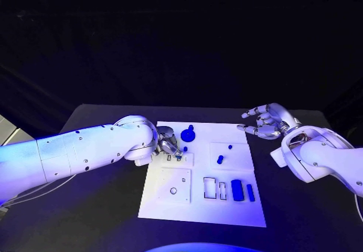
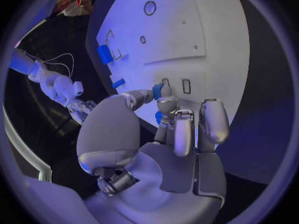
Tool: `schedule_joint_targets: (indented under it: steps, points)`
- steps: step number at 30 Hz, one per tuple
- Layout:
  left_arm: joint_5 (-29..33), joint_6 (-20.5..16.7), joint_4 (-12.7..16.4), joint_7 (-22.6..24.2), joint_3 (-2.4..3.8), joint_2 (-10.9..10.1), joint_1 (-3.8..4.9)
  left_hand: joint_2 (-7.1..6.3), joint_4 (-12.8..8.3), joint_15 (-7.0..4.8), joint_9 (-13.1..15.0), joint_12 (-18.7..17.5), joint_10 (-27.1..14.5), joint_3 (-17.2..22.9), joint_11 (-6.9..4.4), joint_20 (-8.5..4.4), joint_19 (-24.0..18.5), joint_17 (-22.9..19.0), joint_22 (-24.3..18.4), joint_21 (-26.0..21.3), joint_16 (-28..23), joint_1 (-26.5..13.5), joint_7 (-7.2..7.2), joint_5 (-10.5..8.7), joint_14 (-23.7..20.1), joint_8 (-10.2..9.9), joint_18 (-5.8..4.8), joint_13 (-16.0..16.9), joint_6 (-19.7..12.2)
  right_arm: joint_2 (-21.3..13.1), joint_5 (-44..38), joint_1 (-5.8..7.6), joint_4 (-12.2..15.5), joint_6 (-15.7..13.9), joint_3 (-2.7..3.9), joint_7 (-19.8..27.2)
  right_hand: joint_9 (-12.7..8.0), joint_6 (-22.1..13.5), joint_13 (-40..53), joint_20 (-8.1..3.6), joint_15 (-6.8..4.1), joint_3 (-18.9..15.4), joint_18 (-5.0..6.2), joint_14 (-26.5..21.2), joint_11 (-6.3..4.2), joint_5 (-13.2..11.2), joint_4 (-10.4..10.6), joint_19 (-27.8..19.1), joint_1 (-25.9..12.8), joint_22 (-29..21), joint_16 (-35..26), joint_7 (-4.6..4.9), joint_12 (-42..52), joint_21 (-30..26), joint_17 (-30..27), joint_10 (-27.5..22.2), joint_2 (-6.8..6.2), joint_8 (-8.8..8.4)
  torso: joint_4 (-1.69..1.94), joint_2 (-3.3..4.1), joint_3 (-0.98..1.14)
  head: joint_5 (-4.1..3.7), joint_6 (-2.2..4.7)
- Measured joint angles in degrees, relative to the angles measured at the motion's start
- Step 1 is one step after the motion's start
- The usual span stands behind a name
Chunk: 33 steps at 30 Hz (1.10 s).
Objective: Assemble the parts on the task board
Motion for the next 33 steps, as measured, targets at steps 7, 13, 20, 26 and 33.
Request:
schedule_joint_targets:
  steps: [7, 13, 20, 26, 33]
  points:
    - [-1.7, -0.7, -0.1, 0.0, -0.1, 0.3, -0.42, -0.12, 0.0, 0.0, 0.0, 0.0, 0.2, 0.0, -0.19, 0.0, 0.0, 0.0, 0.1, 0.0, 0.0, -0.1, -0.18, 0.0, 0.0, -0.1, 0.0, 0.0, 0.2, 0.0, 0.0, -0.07, 0.0, 0.0, -0.01, 0.1, 0.0, 0.0, 0.0, 0.0, 0.0, 0.0, 0.0, 0.0, 0.0, 0.0, 0.0, 0.0, 0.0, 0.0, 0.0, 0.0, 0.0, 0.0, 0.0, 0.0, 0.0, 0.0, -0.1, 0.09, 0.03, 0.02, 0.21]
    - [-2.6, -0.7, 0.0, 0.0, -0.12, 0.3, -0.45, -0.38, 0.0, 0.0, 0.0, 0.0, 0.2, 0.0, -0.19, 0.0, 0.0, 0.0, 0.1, 0.0, 0.0, -0.4, -0.22, 0.0, 0.0, -0.1, 0.0, 0.0, 0.2, 0.0, 0.0, -0.1, -0.1, -0.1, -0.02, 0.1, 0.0, 0.0, 0.0, 0.0, 0.0, 0.0, 0.0, 0.0, 0.0, 0.0, 0.0, 0.0, 0.0, 0.0, 0.0, 0.0, 0.0, 0.0, 0.0, 0.0, 0.0, 0.0, -0.1, 0.14, 0.07, -0.07, 0.18]
    - [-3.3, -0.4, 0.3, 0.1, -0.16, 0.2, -0.48, -0.52, -2.8, 0.0, -0.1, 0.0, 0.2, 2.8, -0.17, 0.0, 0.0, 0.0, 0.1, 0.0, 0.0, -0.5, -0.13, -0.09, 0.0, -0.2, 0.0, 0.0, 0.3, 0.0, 0.0, -0.12, -0.1, -0.1, -0.02, 0.2, 0.0, 0.0, 0.0, 0.0, 0.0, 0.0, 0.0, 0.0, 0.0, 0.0, 0.0, 0.0, 0.0, 0.0, 0.0, 0.0, 0.0, 0.0, 0.0, 0.0, 0.0, 0.0, -0.03, 0.18, 0.06, -0.03, 0.09]
    - [-3.7, 0.0, 0.7, 0.1, -0.16, -0.2, -0.59, -0.52, -2.8, 0.0, -0.1, 0.0, 0.2, 2.8, -0.17, 0.0, 0.0, 0.0, 0.2, 0.2, 0.0, -0.5, -0.11, 0.14, 0.0, 0.0, 0.0, 0.0, 0.3, 0.0, 0.0, -0.13, -0.1, -0.1, -0.02, 0.2, 0.0, 0.0, 0.0, 0.0, 0.0, 0.0, 0.0, 0.0, 0.0, 0.0, 0.0, 0.0, 0.0, 0.0, 0.0, 0.0, 0.0, 0.0, 0.0, 0.0, -0.01, 0.0, -0.05, 0.18, 0.03, 0.09, 0.02]
    - [-4.0, 0.3, 0.9, 0.1, -0.07, -0.5, -0.81, -0.52, -2.8, 0.0, 0.0, 0.2, 0.2, 2.8, -0.16, 0.0, 0.0, 0.0, 0.2, 0.2, 0.0, -0.5, -0.1, 0.14, 0.0, 0.0, 0.0, 0.1, 0.3, -0.1, 0.0, -0.16, 0.2, -0.1, -0.02, 0.2, 0.0, 0.0, 0.0, 0.0, 0.0, 0.0, 0.0, 0.0, 0.0, 0.0, 0.0, 0.0, 0.0, 0.0, 0.0, 0.0, 0.0, 0.0, 0.0, 0.0, -0.01, 0.0, -0.04, 0.19, -0.01, 0.1, -0.1]
